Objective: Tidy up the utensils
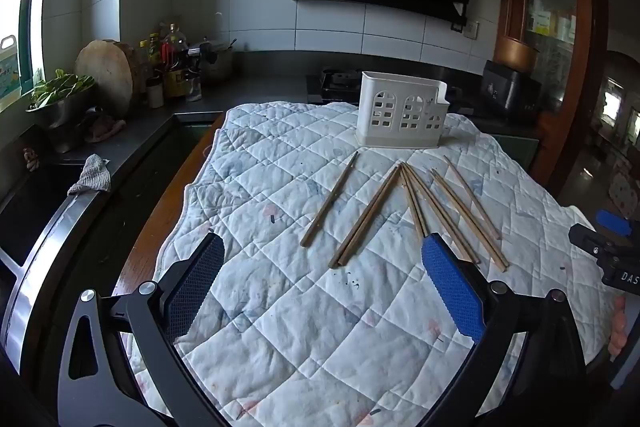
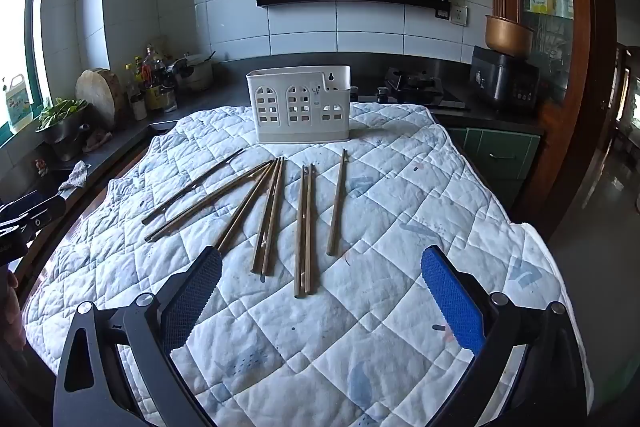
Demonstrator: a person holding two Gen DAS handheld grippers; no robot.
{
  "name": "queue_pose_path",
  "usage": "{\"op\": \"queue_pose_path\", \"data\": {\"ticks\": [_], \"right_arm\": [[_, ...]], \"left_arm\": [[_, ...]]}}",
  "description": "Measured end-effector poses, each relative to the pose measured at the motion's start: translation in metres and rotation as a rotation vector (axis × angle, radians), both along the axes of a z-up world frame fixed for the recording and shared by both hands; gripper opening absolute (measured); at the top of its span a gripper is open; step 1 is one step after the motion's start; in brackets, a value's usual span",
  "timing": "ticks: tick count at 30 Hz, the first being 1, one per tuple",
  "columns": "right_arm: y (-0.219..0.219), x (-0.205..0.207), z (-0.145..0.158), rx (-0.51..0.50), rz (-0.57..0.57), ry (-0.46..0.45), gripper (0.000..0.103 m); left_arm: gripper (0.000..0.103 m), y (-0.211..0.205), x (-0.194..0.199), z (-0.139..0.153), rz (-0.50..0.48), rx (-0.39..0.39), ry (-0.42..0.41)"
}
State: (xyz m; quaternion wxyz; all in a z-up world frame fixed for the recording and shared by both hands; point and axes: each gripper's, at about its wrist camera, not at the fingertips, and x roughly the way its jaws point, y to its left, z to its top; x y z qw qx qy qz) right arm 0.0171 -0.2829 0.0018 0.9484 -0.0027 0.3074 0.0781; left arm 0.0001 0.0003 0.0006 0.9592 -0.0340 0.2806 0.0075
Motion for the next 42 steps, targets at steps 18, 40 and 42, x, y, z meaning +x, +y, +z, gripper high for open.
{"op": "queue_pose_path", "data": {"ticks": [18,40,42], "right_arm": [[0.0013,-0.0036,0.0056,-0.004,0.009,-0.006,0.097],[0.0048,-0.0031,0.0032,0.009,0.024,-0.010,0.097],[0.0048,-0.0038,0.0039,0.007,0.023,-0.012,0.097]], "left_arm": [[0.098,0.0011,-0.0012,-0.0012,0.002,-0.005,-0.004],[0.098,0.0010,0.0013,-0.0043,-0.001,-0.024,0.000],[0.098,0.0013,0.0014,-0.0039,0.000,-0.025,-0.002]]}}
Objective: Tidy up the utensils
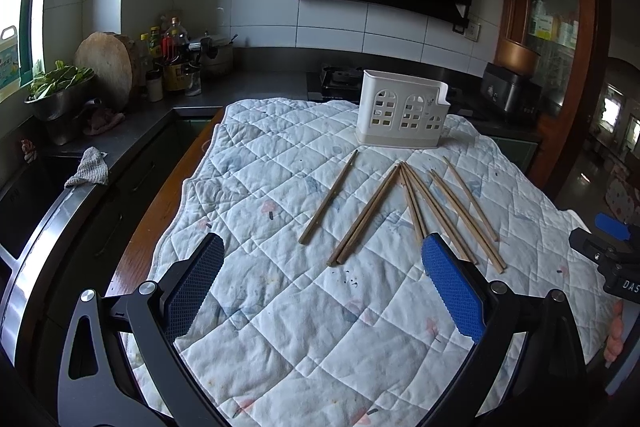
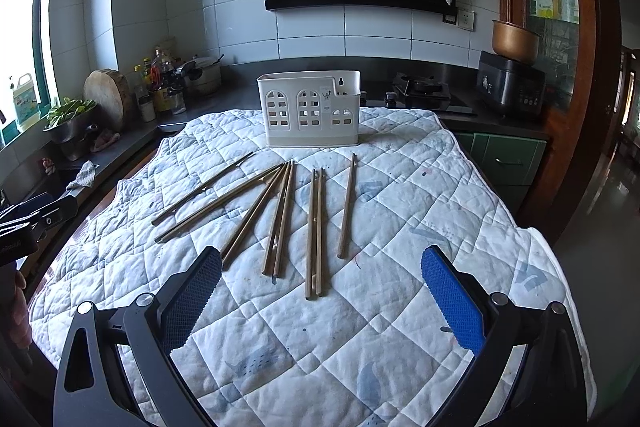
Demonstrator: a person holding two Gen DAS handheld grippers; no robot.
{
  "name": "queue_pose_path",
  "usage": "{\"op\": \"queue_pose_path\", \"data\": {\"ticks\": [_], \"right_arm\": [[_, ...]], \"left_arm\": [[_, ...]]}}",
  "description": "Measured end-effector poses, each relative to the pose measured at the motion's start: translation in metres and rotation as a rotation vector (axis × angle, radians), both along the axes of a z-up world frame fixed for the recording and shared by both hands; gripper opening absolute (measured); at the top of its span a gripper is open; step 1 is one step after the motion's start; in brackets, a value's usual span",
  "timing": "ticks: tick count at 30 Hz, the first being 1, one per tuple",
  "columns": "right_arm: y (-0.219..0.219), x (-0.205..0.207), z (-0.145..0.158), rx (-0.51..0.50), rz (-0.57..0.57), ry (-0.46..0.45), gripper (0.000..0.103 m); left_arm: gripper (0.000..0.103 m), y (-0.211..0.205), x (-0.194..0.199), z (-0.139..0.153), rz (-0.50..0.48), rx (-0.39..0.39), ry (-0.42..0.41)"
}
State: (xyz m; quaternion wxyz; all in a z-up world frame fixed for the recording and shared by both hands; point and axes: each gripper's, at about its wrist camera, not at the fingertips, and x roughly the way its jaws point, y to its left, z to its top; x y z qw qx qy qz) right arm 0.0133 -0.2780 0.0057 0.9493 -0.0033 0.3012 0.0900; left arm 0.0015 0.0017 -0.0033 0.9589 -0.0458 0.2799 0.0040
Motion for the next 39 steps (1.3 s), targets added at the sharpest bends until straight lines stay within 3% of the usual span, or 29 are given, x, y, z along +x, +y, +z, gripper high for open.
{"op": "queue_pose_path", "data": {"ticks": [39], "right_arm": [[-0.005,0.016,-0.003,0.018,-0.010,-0.002,0.097]], "left_arm": [[0.098,0.003,0.017,-0.002,0.007,-0.009,0.011]]}}
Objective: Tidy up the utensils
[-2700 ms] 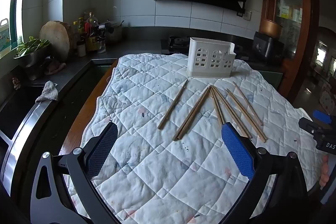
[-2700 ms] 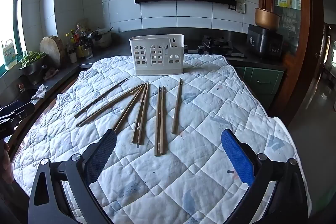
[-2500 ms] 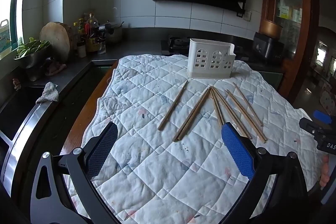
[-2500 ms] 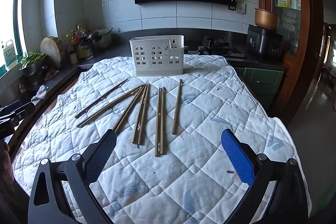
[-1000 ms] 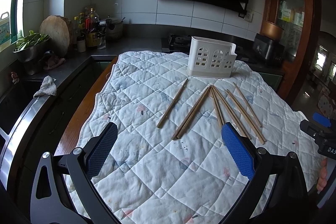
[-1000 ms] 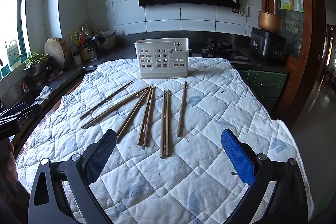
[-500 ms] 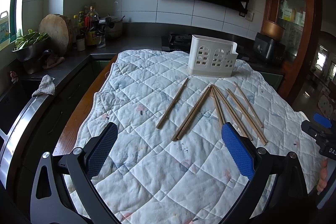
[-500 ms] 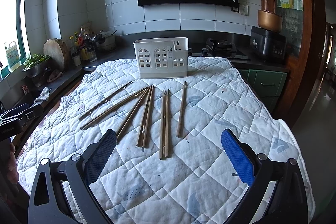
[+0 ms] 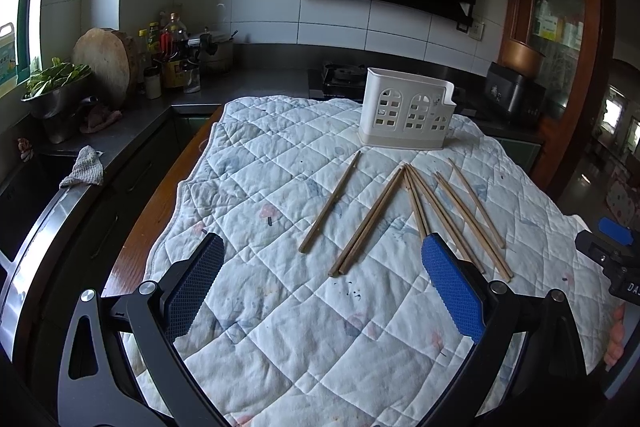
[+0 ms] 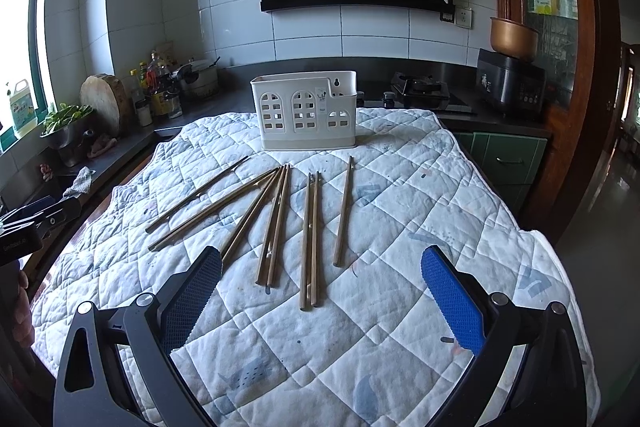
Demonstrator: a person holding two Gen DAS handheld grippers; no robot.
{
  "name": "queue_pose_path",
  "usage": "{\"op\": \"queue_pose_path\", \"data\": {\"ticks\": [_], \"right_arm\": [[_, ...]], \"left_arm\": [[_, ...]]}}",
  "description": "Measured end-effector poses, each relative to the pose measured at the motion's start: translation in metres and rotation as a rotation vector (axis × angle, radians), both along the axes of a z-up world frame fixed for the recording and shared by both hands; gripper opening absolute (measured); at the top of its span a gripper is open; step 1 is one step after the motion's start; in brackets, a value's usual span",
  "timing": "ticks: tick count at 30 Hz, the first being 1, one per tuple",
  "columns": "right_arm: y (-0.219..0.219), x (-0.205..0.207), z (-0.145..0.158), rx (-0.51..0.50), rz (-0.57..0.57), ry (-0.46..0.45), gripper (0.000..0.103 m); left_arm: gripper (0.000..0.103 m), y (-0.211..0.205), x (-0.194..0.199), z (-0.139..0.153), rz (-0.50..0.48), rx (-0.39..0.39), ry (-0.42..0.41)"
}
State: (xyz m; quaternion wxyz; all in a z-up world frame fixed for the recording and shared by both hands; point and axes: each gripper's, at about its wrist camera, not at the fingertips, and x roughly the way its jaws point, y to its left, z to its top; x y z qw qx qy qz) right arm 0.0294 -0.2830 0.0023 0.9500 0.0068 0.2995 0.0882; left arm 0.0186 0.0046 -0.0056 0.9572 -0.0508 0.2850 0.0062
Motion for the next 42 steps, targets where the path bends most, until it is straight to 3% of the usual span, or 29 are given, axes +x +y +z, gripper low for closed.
{"op": "queue_pose_path", "data": {"ticks": [23,31,36,38,40,42], "right_arm": [[-0.013,0.002,0.005,-0.001,-0.025,-0.043,0.097],[-0.023,0.015,-0.005,0.011,-0.048,-0.014,0.096],[-0.024,0.025,-0.015,0.014,-0.058,0.014,0.096],[-0.023,0.031,-0.019,0.004,-0.059,0.028,0.096],[-0.022,0.037,-0.024,-0.005,-0.057,0.045,0.096],[-0.020,0.044,-0.029,-0.009,-0.056,0.063,0.095]], "left_arm": [[0.098,0.000,0.006,0.010,0.009,0.042,-0.057],[0.097,0.009,0.027,0.003,0.000,0.084,-0.032],[0.096,0.014,0.048,-0.013,-0.034,0.056,0.027],[0.079,0.015,0.058,-0.022,-0.052,0.059,0.059],[0.078,0.016,0.067,-0.030,-0.074,0.049,0.092],[0.072,0.016,0.075,-0.037,-0.094,0.045,0.122]]}}
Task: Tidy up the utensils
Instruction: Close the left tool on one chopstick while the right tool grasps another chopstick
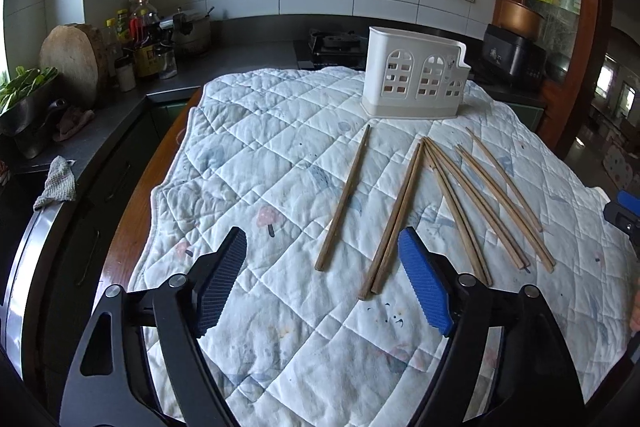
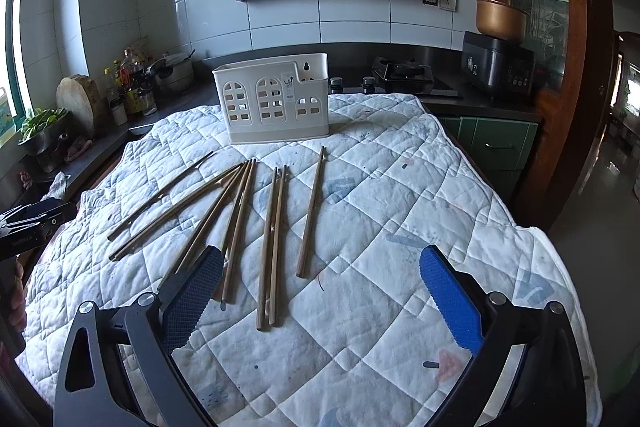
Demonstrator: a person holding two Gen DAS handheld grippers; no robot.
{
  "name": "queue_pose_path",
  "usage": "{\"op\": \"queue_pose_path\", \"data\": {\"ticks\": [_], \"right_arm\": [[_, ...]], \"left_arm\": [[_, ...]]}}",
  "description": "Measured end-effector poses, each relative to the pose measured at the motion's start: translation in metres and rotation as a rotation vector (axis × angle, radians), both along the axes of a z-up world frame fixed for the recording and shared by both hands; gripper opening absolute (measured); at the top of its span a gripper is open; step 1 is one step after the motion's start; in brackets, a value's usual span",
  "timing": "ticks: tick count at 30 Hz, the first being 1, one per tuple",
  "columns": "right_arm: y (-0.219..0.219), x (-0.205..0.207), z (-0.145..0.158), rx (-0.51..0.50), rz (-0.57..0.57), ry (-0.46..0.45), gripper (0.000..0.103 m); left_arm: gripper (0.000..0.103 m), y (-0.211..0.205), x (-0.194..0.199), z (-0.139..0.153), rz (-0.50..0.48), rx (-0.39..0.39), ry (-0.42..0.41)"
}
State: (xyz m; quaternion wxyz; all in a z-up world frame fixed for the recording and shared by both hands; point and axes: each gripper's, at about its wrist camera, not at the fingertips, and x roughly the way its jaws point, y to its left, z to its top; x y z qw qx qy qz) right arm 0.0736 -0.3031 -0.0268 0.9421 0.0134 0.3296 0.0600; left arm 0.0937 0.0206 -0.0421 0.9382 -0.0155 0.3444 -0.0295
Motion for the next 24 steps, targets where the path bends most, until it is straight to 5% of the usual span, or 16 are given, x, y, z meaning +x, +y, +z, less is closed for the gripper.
{"op": "queue_pose_path", "data": {"ticks": [3,6,9,15,19,24], "right_arm": [[0.004,0.011,-0.007,-0.006,0.007,0.024,0.094],[0.011,0.024,-0.016,-0.007,0.030,0.063,0.077],[0.017,0.037,-0.025,-0.015,0.038,0.092,0.076],[0.020,0.064,-0.044,0.021,0.038,0.166,0.050],[0.021,0.076,-0.053,0.026,0.034,0.196,0.030],[0.024,0.087,-0.062,0.028,0.031,0.218,0.023]], "left_arm": [[0.068,-0.002,0.008,-0.006,-0.021,0.017,0.016],[0.057,0.000,0.019,-0.011,-0.044,0.001,0.042],[0.054,0.002,0.028,-0.017,-0.054,-0.012,0.063],[0.037,0.000,0.046,-0.031,-0.103,-0.026,0.110],[0.033,-0.004,0.055,-0.037,-0.139,-0.026,0.131],[0.032,-0.006,0.065,-0.043,-0.157,-0.036,0.148]]}}
